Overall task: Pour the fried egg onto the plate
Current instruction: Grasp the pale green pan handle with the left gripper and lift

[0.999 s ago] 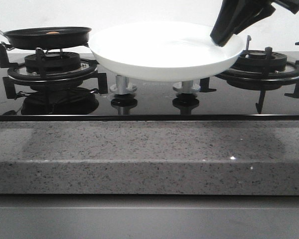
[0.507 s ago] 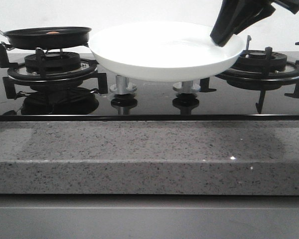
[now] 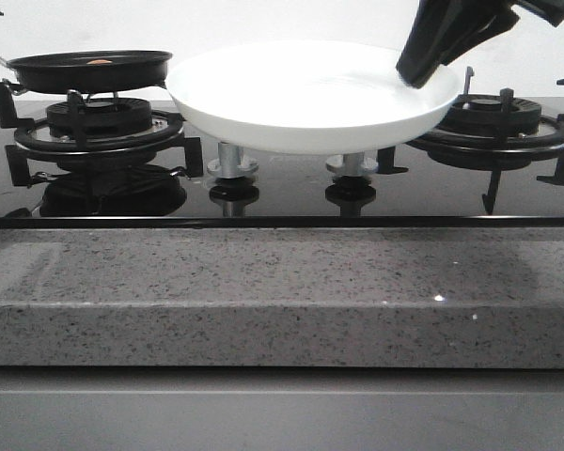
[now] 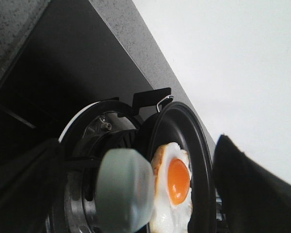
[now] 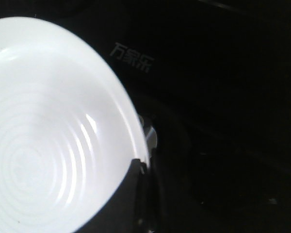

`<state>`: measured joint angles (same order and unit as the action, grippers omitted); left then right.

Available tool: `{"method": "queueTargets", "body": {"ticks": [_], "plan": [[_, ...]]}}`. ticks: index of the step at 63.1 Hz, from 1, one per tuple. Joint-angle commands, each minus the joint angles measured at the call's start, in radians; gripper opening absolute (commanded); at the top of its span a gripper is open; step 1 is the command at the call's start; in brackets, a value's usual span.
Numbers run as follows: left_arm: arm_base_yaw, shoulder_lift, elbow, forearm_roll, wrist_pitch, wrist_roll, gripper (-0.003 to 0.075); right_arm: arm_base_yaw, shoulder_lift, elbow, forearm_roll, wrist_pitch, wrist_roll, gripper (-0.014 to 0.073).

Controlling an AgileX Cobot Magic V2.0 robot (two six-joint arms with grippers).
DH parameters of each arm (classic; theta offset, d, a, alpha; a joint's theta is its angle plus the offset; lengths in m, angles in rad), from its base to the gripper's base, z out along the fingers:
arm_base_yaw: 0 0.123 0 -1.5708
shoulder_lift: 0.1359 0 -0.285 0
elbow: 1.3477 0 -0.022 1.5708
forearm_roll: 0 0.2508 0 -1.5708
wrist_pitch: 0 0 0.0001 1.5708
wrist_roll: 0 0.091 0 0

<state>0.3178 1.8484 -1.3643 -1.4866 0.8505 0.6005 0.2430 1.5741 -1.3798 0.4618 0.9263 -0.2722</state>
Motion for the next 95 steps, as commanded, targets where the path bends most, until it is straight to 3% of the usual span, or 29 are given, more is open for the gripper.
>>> {"method": "queueTargets", "body": {"ticks": [1,16,35,58,72,80,95], "plan": [[-0.005,-0.049,-0.032,-0.063,0.023,-0.005,0.0510,-0.001,-0.043,-0.024,0.041,-0.032,-0.009,-0.0060],[-0.005,-0.049,-0.032,-0.063,0.023,-0.005,0.0208,-0.001,-0.043,-0.024,0.041,-0.032,-0.009,-0.0060],[-0.005,-0.051,-0.032,-0.071,0.063,-0.005,-0.0011,-0.001,-0.043,-0.024,0.041,-0.032,-0.009,-0.0060],[-0.005,-0.136,-0.050,-0.182,0.133,0.048,-0.0020,-0.001,-0.043,-0.024,0.041,-0.032,-0.009,-0.0060],[-0.021,-0.240,-0.106,-0.224,0.242,0.104,-0.0020,-0.001,-0.043,-0.024,0.041,-0.032,-0.009,-0.0060],[-0.064,-0.316,-0.108,-0.192,0.210,0.128,-0.0020,-0.001,-0.043,-0.024,0.041,-0.032,-0.009,-0.0060],[-0.214,-0.429,-0.108,0.042,0.044,0.128,-0.0020,-0.001,-0.043,-0.024,0.041,-0.032,-0.009,-0.0060]]}}
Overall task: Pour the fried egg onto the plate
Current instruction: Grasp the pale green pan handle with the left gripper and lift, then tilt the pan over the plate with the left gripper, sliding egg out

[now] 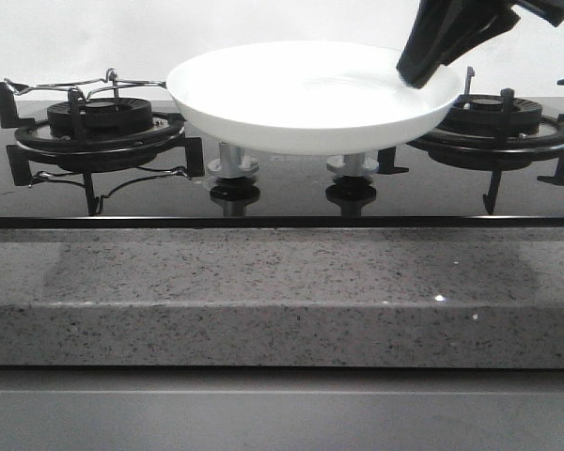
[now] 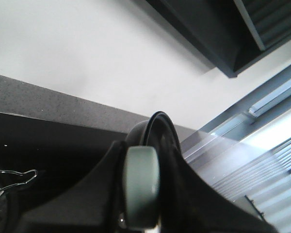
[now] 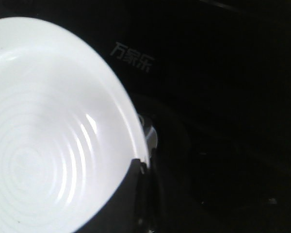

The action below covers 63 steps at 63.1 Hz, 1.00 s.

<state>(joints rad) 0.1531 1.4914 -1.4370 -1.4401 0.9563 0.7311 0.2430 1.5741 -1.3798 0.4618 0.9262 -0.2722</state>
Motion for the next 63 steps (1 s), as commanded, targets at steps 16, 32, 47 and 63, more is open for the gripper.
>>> {"method": "queueTargets", "body": {"ticks": [16,32,47,63], "plan": [[-0.291,-0.124,-0.042,0.278,-0.291,-0.030,-0.0020,-0.001,-0.043,-0.024,0.041,-0.032,-0.009,-0.0060],[-0.551,-0.158,-0.061,0.583,-0.444,-0.105,-0.0021,-0.001,-0.043,-0.024,0.041,-0.032,-0.009,-0.0060],[-0.761,-0.191,-0.061,1.097,-0.549,-0.358,-0.0020,-0.001,-0.043,-0.024,0.041,-0.032,-0.009,-0.0060],[-0.919,-0.193,-0.061,1.693,-0.547,-0.716,-0.0021,-0.001,-0.043,-0.024,0.041,-0.032,-0.009,-0.0060]]}}
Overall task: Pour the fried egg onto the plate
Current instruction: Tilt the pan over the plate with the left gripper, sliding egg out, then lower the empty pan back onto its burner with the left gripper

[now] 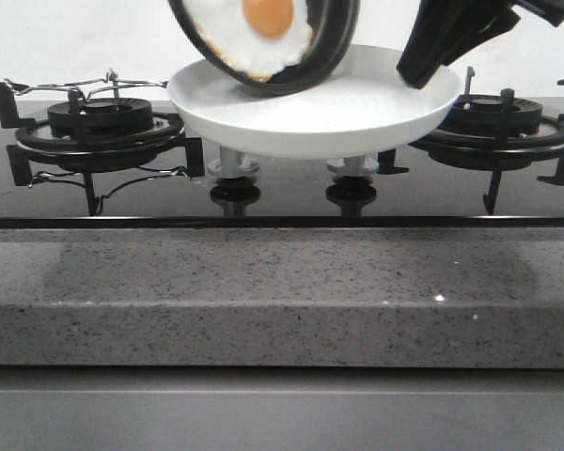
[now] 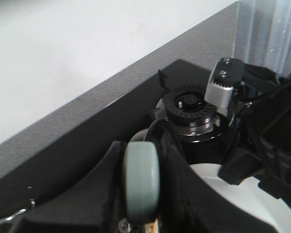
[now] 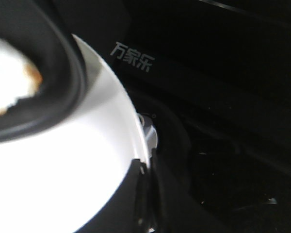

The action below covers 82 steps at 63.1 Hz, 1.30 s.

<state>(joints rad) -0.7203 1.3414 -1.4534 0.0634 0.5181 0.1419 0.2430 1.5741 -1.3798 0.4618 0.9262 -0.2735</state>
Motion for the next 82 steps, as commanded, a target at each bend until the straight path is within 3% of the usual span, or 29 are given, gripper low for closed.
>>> {"method": "queueTargets", "body": {"ticks": [1,13,62,72,82], "plan": [[-0.053,-0.043,-0.045,0.214,-0.109,-0.142,-0.0020,-0.001,-0.043,-0.024,0.041,-0.032,-0.007,-0.0060],[-0.135,-0.043,-0.055,0.428,-0.092,-0.282,-0.0020,-0.001,-0.042,-0.024,0.041,-0.032,-0.007,-0.0060],[-0.141,-0.050,-0.083,0.437,-0.040,-0.351,-0.0020,-0.001,-0.042,-0.024,0.041,-0.032,-0.007,-0.0060],[-0.018,-0.079,-0.085,0.379,-0.057,-0.578,-0.0020,-0.001,-0.042,-0.024,0.041,-0.032,-0.007,-0.0060],[0.233,-0.093,-0.064,-0.029,-0.130,-0.499,-0.0020,-0.001,-0.042,-0.024,0.041,-0.032,-0.007,-0.0060]]}}
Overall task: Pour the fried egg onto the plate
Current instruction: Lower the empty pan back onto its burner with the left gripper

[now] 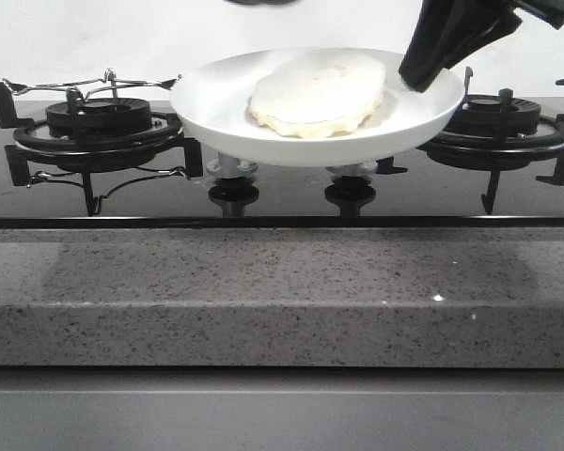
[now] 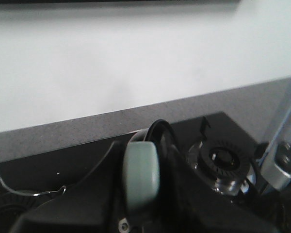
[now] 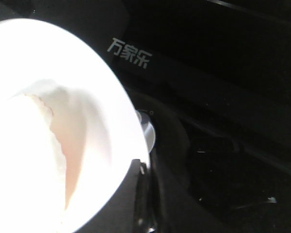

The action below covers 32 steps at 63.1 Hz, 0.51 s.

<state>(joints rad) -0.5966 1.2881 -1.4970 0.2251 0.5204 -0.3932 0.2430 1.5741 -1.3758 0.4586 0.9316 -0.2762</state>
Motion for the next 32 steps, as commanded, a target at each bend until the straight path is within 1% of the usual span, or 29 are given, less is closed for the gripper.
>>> {"method": "queueTargets", "body": {"ticks": [1,2,6,7,10,11,12,14,19,20,23,27,30,32], "plan": [[0.133,-0.039,-0.017,-0.234,-0.138,0.059,-0.0020,-0.001,-0.042,-0.028,0.044,-0.037,-0.005,-0.0060],[0.155,-0.039,-0.012,-0.304,-0.143,0.097,-0.0020,-0.001,-0.042,-0.028,0.044,-0.037,-0.005,-0.0060],[0.254,-0.038,0.010,-0.509,-0.152,0.221,-0.0020,-0.001,-0.042,-0.028,0.044,-0.037,-0.005,-0.0060],[0.286,-0.038,0.018,-0.593,-0.151,0.274,-0.0020,-0.001,-0.042,-0.028,0.044,-0.037,-0.005,-0.0060],[0.351,-0.034,0.038,-0.766,-0.143,0.393,-0.0020,-0.001,-0.042,-0.028,0.044,-0.037,-0.005,-0.0060],[0.372,-0.033,0.046,-0.855,-0.139,0.449,-0.0020,-0.001,-0.042,-0.028,0.044,-0.037,-0.005,-0.0060],[0.393,-0.031,0.057,-0.913,-0.133,0.489,-0.0020,-0.001,-0.042,-0.028,0.044,-0.037,-0.005,-0.0060],[0.446,-0.025,0.075,-1.059,-0.112,0.584,-0.0020,-0.001,-0.042,-0.028,0.044,-0.037,-0.005,-0.0060],[0.566,0.003,0.109,-1.330,-0.029,0.746,-0.0020,-0.001,-0.042,-0.028,0.044,-0.037,-0.005,-0.0060],[0.588,0.011,0.115,-1.407,-0.009,0.776,-0.0020,-0.001,-0.042,-0.028,0.044,-0.037,-0.005,-0.0060],[0.659,0.040,0.134,-1.552,0.070,0.873,-0.0020,-0.001,-0.042,-0.028,0.044,-0.037,-0.005,-0.0060],[0.733,0.083,0.154,-1.722,0.163,0.942,-0.0020,-0.001,-0.042,-0.028,0.044,-0.037,-0.005,-0.0060],[0.786,0.127,0.165,-1.798,0.228,0.969,-0.0020,-0.001,-0.042,-0.028,0.044,-0.037,-0.005,-0.0060],[0.818,0.158,0.165,-1.819,0.253,0.969,-0.0020,-0.001,-0.042,-0.028,0.044,-0.037,-0.005,-0.0060]]}}
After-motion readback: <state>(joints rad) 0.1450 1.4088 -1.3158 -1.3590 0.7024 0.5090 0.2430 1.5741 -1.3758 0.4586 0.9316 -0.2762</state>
